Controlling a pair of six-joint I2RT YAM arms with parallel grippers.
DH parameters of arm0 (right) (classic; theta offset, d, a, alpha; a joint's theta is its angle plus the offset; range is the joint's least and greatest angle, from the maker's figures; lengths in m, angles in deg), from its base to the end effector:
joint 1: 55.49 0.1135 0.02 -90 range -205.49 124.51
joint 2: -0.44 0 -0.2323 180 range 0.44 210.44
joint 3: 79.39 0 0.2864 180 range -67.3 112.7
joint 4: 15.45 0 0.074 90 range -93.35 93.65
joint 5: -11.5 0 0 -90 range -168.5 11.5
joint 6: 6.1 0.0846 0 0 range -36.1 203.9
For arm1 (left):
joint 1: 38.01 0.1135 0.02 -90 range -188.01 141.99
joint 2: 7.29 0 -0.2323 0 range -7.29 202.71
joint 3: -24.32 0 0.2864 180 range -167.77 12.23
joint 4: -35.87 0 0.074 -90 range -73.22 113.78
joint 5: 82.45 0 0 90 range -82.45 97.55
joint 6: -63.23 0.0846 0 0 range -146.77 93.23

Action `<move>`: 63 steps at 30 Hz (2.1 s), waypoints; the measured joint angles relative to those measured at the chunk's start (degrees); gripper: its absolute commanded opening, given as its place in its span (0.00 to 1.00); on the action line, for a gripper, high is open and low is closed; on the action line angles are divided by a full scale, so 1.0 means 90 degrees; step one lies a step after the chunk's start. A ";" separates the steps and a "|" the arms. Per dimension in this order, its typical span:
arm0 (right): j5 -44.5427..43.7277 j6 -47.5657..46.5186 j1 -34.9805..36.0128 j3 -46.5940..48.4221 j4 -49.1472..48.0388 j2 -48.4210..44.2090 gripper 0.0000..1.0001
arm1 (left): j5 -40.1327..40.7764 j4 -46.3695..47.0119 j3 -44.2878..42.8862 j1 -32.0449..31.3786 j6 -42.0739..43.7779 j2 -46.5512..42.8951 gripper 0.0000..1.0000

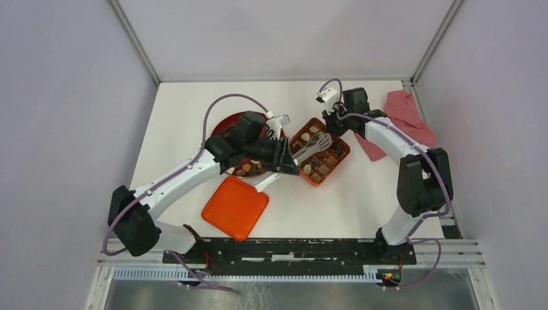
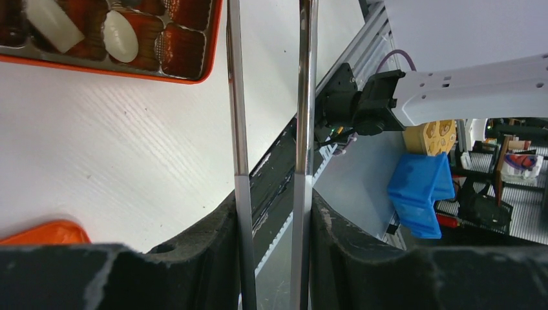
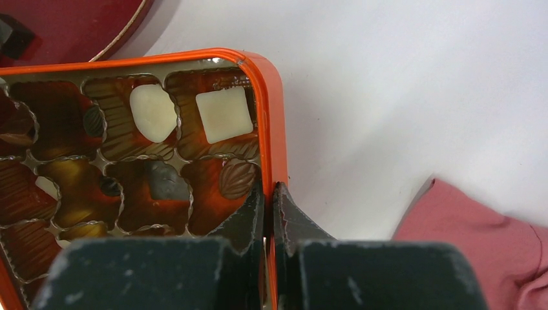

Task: Pack the chocolate
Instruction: Adjust the packing box at the center of the board.

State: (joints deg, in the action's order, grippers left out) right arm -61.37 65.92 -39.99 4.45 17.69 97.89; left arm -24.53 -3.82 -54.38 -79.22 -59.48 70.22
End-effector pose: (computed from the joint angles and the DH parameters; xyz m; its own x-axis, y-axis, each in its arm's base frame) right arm 0.4121 0.1401 0.1637 -0.5287 -0.4528 -0.7179 -0.6445 0.7645 -0.0074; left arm 0.2488 -0.2776 0.2556 -0.8647 0.1486 -0.4798 0.4797 0.5276 -0.7011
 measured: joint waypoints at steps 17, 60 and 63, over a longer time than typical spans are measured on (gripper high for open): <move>-0.0002 0.0044 0.0000 -0.0143 -0.0053 -0.0097 0.00 | 0.0163 0.0168 -0.0034 -0.0588 0.0119 0.1455 0.02; -0.0053 0.0022 -0.0002 -0.0345 -0.0146 -0.0158 0.00 | 0.1545 -0.0738 -0.1321 -0.1171 0.0452 0.2324 0.44; -0.0046 0.0032 -0.0005 -0.0352 -0.0146 -0.0158 0.00 | 0.1566 -0.0736 -0.1341 -0.1188 0.0452 0.2375 0.44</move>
State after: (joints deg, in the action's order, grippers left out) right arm -61.79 66.20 -40.03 1.28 16.37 96.47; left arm -10.43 -10.44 -66.44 -89.91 -55.41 91.60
